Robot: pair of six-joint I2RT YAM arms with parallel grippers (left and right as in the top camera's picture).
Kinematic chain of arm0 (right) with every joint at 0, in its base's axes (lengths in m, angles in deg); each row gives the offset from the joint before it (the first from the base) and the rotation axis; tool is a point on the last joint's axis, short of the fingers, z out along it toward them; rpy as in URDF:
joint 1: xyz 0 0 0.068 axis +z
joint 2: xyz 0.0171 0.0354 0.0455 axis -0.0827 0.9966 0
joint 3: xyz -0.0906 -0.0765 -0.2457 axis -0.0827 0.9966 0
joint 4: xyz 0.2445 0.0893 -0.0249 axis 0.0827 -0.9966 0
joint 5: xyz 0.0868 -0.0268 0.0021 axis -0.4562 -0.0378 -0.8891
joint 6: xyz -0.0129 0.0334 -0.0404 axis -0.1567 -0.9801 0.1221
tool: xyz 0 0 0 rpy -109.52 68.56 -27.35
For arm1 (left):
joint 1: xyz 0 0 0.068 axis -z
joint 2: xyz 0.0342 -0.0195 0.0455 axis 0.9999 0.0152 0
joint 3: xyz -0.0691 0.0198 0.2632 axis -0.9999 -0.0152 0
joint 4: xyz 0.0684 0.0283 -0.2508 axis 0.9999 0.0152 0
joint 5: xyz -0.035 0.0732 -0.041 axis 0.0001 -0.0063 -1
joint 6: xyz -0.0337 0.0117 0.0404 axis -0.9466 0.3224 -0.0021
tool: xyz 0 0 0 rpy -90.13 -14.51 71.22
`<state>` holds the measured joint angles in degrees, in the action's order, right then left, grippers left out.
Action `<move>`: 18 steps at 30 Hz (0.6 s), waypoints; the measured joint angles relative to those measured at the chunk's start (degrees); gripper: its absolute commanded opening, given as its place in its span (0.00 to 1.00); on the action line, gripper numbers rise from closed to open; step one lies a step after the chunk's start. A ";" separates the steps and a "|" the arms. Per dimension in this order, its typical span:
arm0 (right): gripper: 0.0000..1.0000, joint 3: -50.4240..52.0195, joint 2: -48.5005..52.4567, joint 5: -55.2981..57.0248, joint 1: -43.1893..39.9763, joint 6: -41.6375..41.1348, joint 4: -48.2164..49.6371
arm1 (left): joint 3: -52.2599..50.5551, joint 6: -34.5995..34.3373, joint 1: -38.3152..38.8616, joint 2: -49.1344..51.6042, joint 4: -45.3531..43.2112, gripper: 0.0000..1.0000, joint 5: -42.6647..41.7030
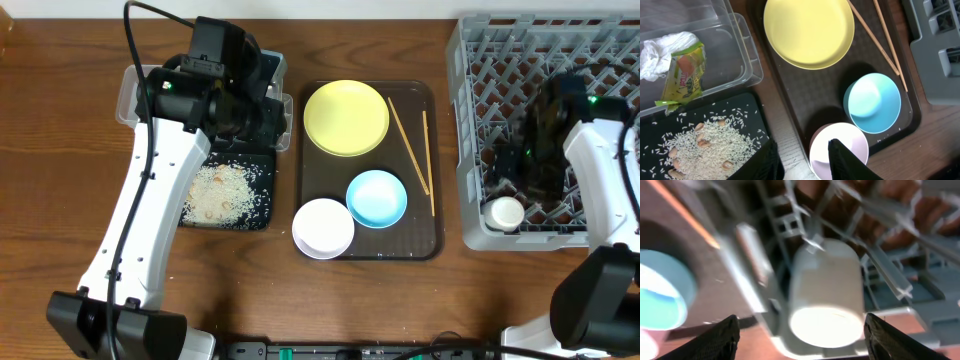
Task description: Sort waste into correct bins and load items into the dishwasher rack
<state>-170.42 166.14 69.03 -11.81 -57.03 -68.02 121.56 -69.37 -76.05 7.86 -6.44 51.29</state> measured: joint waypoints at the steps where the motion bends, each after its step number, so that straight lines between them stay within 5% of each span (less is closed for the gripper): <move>1: 0.76 -1.14 -0.02 -0.79 0.22 0.20 0.04 | 0.00 0.00 0.00 0.00 0.00 0.37 0.00; 18: 0.74 -6.84 -2.80 -7.19 23.12 -0.61 10.34 | -1.22 -4.37 0.22 0.00 1.01 0.37 0.13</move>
<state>-177.26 163.35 61.84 11.31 -57.64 -57.68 120.33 -73.74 -75.83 7.86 -5.43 51.43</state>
